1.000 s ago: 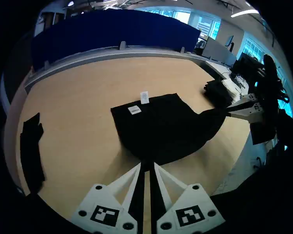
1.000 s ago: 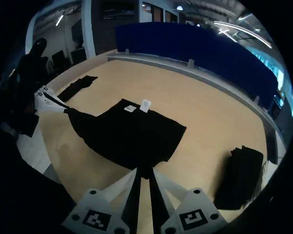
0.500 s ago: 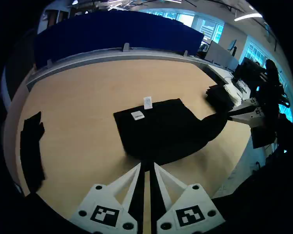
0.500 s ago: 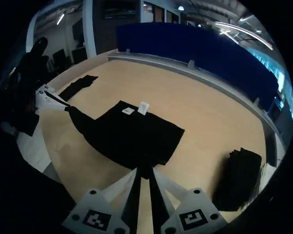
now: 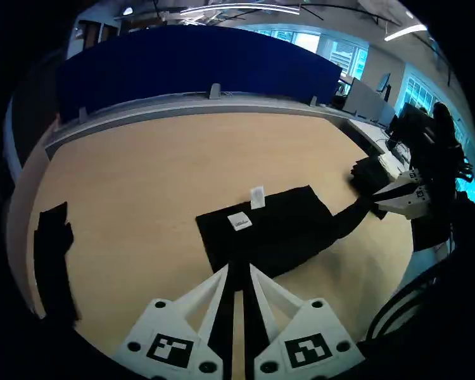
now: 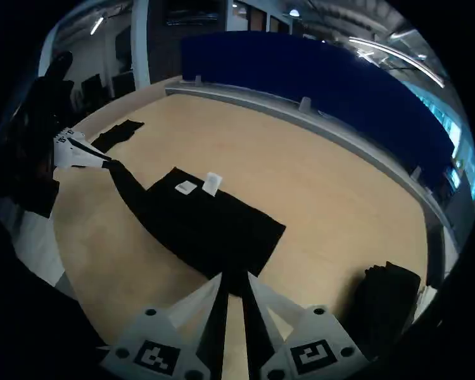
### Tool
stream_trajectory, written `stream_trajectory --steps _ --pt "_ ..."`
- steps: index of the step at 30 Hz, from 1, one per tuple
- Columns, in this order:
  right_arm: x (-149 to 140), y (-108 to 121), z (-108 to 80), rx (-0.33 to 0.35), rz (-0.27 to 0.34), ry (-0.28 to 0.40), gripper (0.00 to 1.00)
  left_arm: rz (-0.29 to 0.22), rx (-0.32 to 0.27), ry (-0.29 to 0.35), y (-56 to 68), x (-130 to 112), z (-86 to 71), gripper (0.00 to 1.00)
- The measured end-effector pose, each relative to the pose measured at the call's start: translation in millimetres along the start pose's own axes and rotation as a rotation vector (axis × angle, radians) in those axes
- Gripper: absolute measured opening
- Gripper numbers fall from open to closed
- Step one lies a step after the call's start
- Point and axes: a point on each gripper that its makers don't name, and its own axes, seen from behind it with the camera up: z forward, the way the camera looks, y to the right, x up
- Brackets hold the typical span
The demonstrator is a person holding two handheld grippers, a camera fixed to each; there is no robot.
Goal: Fold towel
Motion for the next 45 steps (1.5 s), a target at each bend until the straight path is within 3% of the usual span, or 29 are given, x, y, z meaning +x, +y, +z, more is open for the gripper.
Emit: stream_trajectory --steps 9,20,28,36,42,45 --pt "6.5 22.7 31.9 -0.014 0.032 -0.016 0.14 -0.003 0.013 0.002 -14.3 15.5 38.5 0.08" --pt "-2.1 27.0 54.5 -0.008 0.05 -0.05 0.14 -0.006 0.01 -0.025 -22.1 8.2 58.4 0.08" --pt "-4.1 37.5 80.4 -0.029 0.073 -0.058 0.16 -0.026 0.017 -0.031 -29.9 3.9 84.7 0.08" --pt "-7.8 44.8 95.6 -0.047 0.1 -0.065 0.23 -0.038 0.05 -0.037 -40.7 1.6 103.4 0.08" --pt "-12.5 52.2 102.7 -0.077 0.118 -0.075 0.3 -0.045 0.071 -0.036 -47.0 1.4 108.9 0.13" --pt "-12.1 56.0 104.0 -0.096 0.121 -0.071 0.36 -0.049 0.086 -0.039 -50.4 1.0 109.5 0.24"
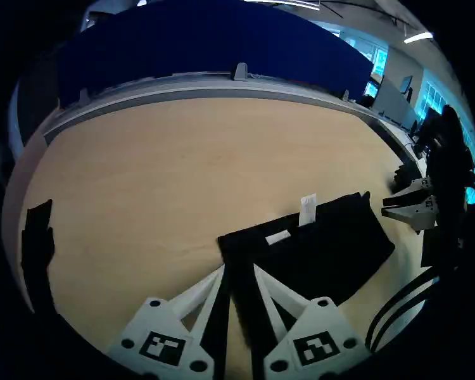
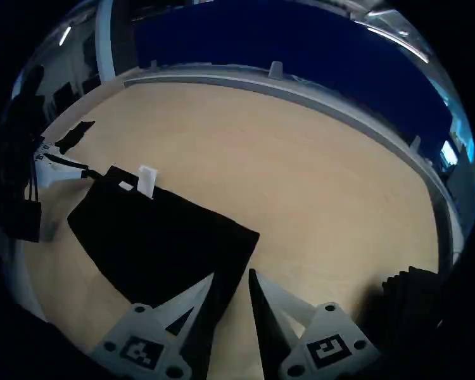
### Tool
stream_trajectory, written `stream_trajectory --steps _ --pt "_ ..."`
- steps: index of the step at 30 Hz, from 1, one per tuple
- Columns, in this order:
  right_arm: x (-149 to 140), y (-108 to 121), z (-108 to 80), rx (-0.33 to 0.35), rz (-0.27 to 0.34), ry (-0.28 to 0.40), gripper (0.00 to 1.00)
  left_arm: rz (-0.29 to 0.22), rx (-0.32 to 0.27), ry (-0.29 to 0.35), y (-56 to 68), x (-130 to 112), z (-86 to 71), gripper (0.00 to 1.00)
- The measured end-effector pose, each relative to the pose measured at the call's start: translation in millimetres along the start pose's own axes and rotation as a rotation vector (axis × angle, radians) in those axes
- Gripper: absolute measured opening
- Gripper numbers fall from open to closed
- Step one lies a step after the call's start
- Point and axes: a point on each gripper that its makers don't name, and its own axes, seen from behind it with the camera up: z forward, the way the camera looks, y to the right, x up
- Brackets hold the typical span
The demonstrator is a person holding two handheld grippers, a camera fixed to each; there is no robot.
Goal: Fold towel
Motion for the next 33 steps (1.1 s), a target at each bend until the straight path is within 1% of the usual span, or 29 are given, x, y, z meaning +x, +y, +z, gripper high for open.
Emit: stream_trajectory --steps 2,3,6,7,9,11,12,20,26,33 --pt "1.1 0.3 -0.5 -0.004 -0.001 0.006 0.42 -0.001 0.006 -0.005 -1.4 -0.6 -0.5 0.32" --pt "1.6 0.3 -1.1 -0.006 -0.002 0.009 0.46 -0.001 0.01 -0.007 -2.2 -1.0 -0.7 0.36" --pt "2.5 -0.3 -3.9 -0.006 -0.007 0.017 0.64 0.0 0.02 -0.011 -4.7 -2.7 -1.4 0.62" --pt "2.5 -0.2 -4.8 -0.007 -0.008 0.019 0.67 0.001 0.024 -0.011 -5.6 -3.1 -1.6 0.71" --pt "2.3 -0.1 -6.7 -0.008 -0.009 0.023 0.76 0.002 0.031 -0.01 -7.2 -4.0 -2.2 0.83" --pt "1.0 -0.1 -8.0 -0.007 -0.008 0.023 0.9 0.004 0.038 -0.011 -8.3 -5.0 -2.7 0.91" --pt "0.3 -0.3 -8.7 -0.006 -0.007 0.023 0.94 0.006 0.041 -0.011 -8.6 -5.4 -3.1 0.92" --pt "-1.8 -0.8 -14.2 -0.002 0.002 0.027 0.94 0.014 0.055 -0.011 -8.2 -6.4 -9.3 0.93" --pt "-5.0 -4.7 -19.4 -0.001 0.003 0.029 0.94 0.011 0.07 -0.009 -10.1 -12.0 -19.7 0.93" --pt "-15.4 -9.9 -27.4 0.001 0.014 0.024 0.94 -0.006 0.088 -0.008 -12.6 -24.5 -34.0 0.93"
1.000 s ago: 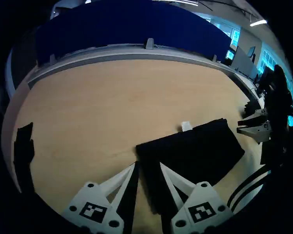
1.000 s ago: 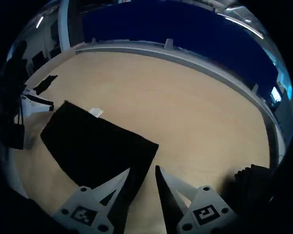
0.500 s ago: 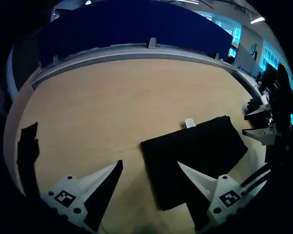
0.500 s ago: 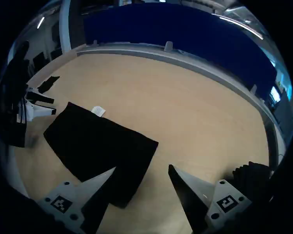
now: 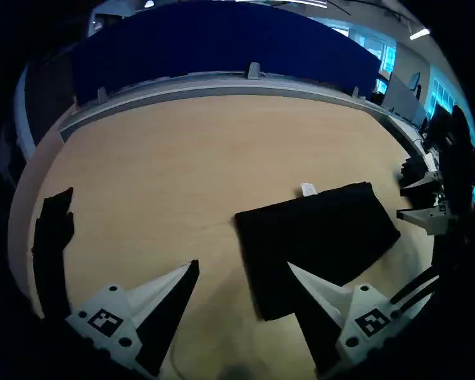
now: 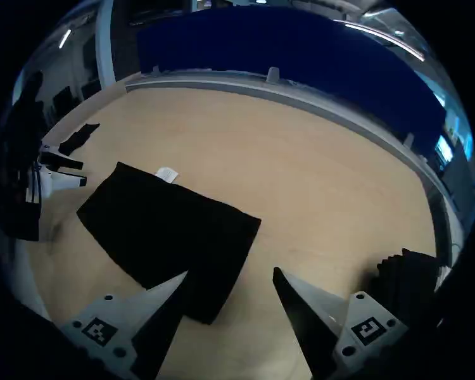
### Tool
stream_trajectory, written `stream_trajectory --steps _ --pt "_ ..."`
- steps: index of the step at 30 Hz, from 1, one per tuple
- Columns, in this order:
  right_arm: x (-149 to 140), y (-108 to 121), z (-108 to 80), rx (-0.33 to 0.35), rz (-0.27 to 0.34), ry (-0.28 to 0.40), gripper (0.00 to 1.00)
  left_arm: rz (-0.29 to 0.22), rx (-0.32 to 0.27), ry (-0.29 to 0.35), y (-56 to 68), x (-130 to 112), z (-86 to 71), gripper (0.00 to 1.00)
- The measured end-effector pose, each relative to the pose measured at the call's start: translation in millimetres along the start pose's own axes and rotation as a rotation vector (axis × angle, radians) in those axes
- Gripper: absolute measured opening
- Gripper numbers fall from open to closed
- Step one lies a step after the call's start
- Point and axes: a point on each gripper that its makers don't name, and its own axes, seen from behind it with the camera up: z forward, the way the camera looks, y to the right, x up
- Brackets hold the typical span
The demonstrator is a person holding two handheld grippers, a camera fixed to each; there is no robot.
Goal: Fold towel
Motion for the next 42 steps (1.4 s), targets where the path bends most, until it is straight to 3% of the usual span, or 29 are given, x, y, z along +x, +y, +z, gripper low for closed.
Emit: stream_trajectory --steps 15,30,42 --pt "-21.4 -11.6 -18.3 0.01 0.013 -0.003 0.94 -0.045 0.026 -0.001 -0.9 -28.3 -28.0 0.93" --pt "-34.7 -33.3 -17.7 0.095 -0.112 -0.046 0.93 -0.091 0.092 0.004 -15.7 -59.4 -68.1 0.93" --pt "-36.1 -35.9 -14.1 0.118 -0.15 -0.061 0.9 -0.111 0.104 0.01 -15.7 -67.1 -82.7 0.93"
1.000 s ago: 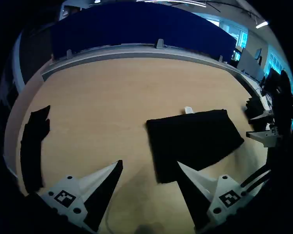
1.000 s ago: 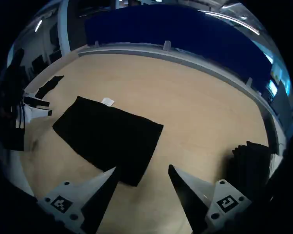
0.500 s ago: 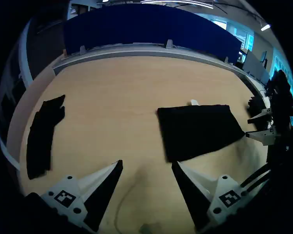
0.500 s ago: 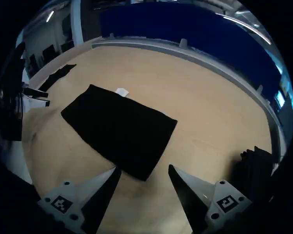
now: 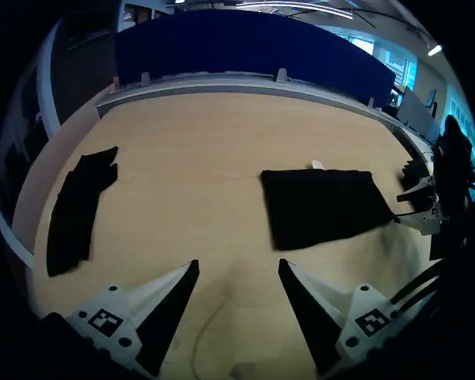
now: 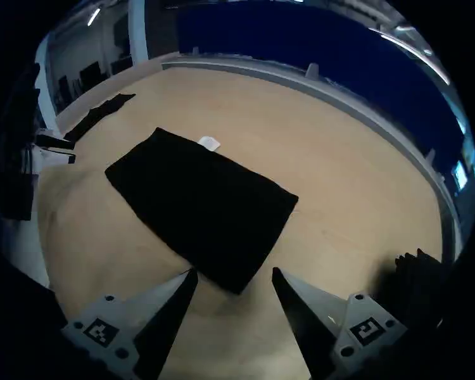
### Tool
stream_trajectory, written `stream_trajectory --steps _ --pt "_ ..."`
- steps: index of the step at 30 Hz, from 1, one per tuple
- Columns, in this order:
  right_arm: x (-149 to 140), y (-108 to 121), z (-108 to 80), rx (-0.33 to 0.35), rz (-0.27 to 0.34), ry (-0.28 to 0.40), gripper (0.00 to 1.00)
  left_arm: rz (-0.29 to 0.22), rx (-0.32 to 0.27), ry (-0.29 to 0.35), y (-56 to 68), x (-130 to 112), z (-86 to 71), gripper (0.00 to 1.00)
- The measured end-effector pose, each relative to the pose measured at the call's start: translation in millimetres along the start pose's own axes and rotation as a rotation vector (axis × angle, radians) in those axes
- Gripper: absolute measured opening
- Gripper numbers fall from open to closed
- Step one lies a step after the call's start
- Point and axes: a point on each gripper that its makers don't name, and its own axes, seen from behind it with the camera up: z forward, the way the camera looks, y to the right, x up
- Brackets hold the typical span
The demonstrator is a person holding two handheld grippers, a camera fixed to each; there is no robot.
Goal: Fold towel
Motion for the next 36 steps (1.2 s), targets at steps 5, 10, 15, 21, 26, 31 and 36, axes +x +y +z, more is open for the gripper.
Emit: stream_trajectory --steps 5,10,15,21,26,31,36 --pt "-7.5 -1.4 3.5 0.014 -0.022 -0.023 0.8 0.001 0.006 -0.005 -1.8 -6.4 -3.3 0.93" --pt "-16.6 -2.1 7.0 0.028 -0.031 -0.048 0.65 -0.011 0.015 -0.012 -4.9 -14.8 -7.4 0.93" --pt "-21.1 -5.0 9.3 0.043 -0.046 -0.069 0.56 -0.03 0.021 -0.018 -8.3 -22.1 -9.9 0.93" --pt "-25.9 -4.4 13.1 0.047 -0.057 -0.093 0.4 -0.034 0.024 -0.02 -10.7 -24.6 -12.5 0.93" --pt "-24.7 -3.2 14.1 0.053 -0.042 -0.091 0.27 -0.038 0.023 -0.019 -12.6 -24.6 -15.5 0.93" --pt "-25.4 -3.9 13.9 0.058 -0.031 -0.095 0.07 -0.038 0.024 -0.021 -14.8 -26.1 -17.6 0.93" --pt "-21.7 -5.0 13.2 0.058 -0.033 -0.088 0.05 -0.039 0.018 -0.02 -14.2 -25.3 -20.5 0.93"
